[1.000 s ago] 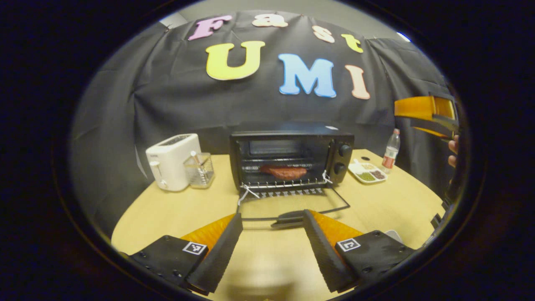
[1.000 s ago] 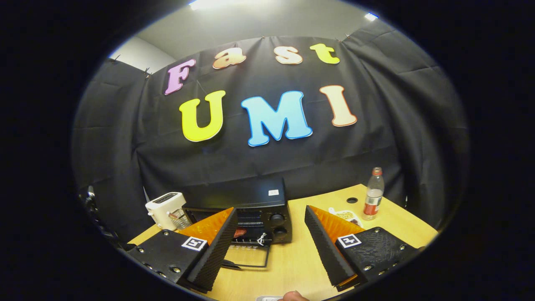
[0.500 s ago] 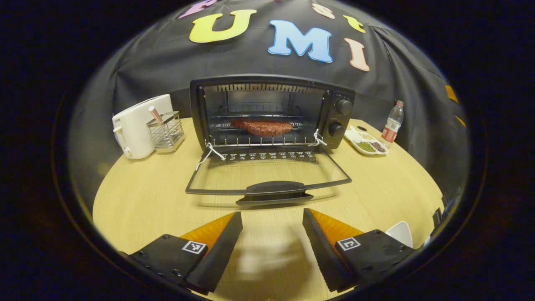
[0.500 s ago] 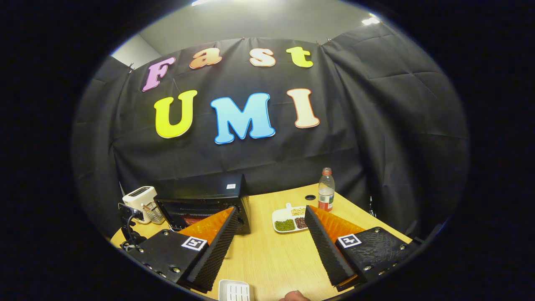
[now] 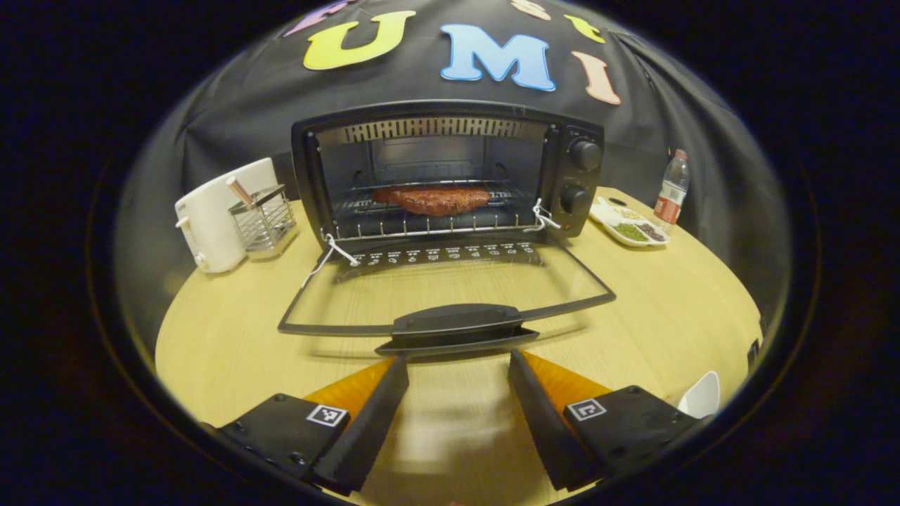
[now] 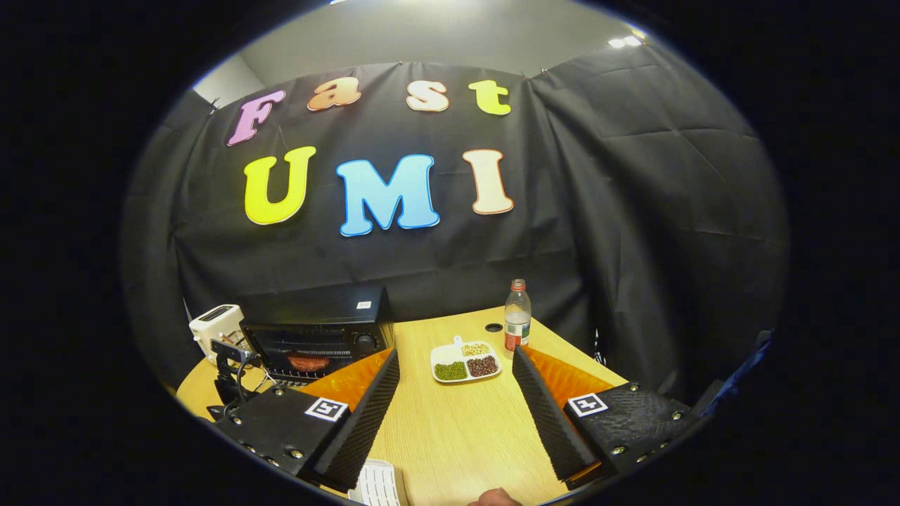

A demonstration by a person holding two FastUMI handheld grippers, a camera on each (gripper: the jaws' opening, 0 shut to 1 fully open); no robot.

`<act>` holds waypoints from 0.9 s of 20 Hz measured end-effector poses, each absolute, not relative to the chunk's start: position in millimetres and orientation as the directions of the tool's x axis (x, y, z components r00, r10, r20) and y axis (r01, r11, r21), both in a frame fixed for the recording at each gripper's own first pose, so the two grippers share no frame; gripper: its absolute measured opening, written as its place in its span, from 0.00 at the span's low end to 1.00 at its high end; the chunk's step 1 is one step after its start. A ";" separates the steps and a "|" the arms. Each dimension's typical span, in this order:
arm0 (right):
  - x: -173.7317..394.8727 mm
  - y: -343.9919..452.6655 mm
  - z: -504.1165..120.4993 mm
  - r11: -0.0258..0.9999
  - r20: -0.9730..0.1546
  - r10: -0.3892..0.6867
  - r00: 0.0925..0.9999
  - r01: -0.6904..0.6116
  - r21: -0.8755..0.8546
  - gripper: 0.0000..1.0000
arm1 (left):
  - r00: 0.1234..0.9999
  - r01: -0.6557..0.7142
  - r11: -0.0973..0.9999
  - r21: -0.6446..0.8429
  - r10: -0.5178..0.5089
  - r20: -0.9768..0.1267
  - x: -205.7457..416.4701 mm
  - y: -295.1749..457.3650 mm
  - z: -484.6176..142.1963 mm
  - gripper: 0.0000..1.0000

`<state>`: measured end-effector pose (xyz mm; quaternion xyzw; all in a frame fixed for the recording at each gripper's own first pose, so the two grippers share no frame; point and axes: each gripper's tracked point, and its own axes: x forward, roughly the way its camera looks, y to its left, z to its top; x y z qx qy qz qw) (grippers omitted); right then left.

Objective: Open the electric oven with the left hand, put the food in, and close the electric oven.

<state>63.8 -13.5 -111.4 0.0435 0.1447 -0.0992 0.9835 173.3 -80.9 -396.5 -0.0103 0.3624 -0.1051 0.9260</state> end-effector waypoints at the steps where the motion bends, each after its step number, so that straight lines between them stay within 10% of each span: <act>1: 63.5 -8.9 -110.7 0.979 -0.292 -0.172 0.941 0.196 0.054 0.98 | 0.726 0.185 0.978 -0.096 -0.202 -0.657 174.5 -80.2 -393.3 0.97; 18: 81.0 38.6 -121.7 0.993 -0.312 -0.038 0.949 0.070 0.091 0.98 | 0.873 0.214 0.975 -0.061 -0.219 -0.437 186.3 -72.1 -300.9 0.97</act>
